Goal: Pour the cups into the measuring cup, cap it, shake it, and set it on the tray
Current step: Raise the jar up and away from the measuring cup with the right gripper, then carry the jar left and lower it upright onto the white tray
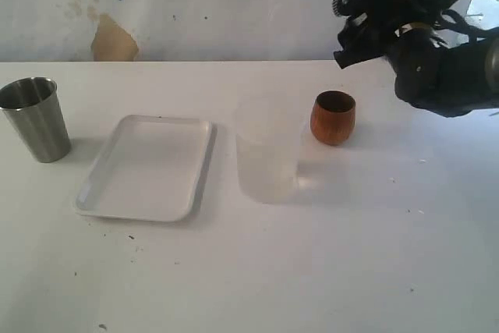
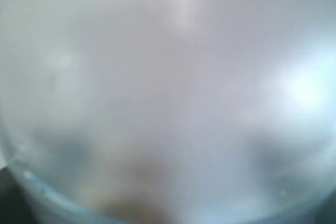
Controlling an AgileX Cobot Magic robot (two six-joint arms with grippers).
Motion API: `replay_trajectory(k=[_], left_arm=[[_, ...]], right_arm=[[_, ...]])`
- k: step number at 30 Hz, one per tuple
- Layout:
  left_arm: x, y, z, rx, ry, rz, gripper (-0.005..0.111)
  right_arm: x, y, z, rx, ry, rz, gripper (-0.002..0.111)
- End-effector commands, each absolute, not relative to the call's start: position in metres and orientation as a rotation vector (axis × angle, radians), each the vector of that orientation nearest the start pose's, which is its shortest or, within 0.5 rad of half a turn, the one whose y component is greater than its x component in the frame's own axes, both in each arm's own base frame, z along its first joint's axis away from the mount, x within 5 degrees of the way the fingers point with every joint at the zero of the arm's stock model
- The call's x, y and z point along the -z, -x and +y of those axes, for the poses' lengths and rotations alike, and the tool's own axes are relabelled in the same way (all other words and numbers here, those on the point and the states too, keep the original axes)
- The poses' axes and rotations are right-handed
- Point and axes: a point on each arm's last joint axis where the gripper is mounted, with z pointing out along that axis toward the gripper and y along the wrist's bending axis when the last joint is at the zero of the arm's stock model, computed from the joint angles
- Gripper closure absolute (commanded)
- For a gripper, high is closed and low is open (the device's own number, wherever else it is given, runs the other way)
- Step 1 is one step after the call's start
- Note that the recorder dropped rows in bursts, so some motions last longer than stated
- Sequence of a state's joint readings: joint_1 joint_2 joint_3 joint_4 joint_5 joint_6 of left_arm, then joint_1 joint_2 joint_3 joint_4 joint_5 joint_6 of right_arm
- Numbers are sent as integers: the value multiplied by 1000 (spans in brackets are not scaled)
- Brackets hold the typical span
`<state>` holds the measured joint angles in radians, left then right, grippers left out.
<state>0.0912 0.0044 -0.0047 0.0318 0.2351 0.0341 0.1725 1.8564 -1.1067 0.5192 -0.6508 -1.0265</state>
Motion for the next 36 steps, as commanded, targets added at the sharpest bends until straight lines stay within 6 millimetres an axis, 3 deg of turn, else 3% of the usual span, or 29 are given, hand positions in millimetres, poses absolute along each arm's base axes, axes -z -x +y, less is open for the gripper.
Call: replay_trajectory(k=[1, 9, 17, 25, 33, 36], left_arm=[[-192, -55, 5, -110, 33, 1717, 107], [-192, -55, 5, -110, 33, 1717, 107], [-192, -55, 5, -110, 33, 1717, 107], [-192, -55, 5, -110, 33, 1717, 107], [-192, -55, 5, -110, 33, 1717, 107], [-192, -55, 5, -110, 33, 1717, 107]], right_arm=[[-242, -412, 49, 497, 390, 1670, 108], [-243, -410, 51, 464, 411, 1698, 108], [-268, -402, 58, 270, 211, 1661, 108], [-289, -394, 65, -52, -104, 1612, 108], [-289, -393, 67, -452, -490, 1584, 108], [-289, -393, 79, -459, -310, 1626, 108]])
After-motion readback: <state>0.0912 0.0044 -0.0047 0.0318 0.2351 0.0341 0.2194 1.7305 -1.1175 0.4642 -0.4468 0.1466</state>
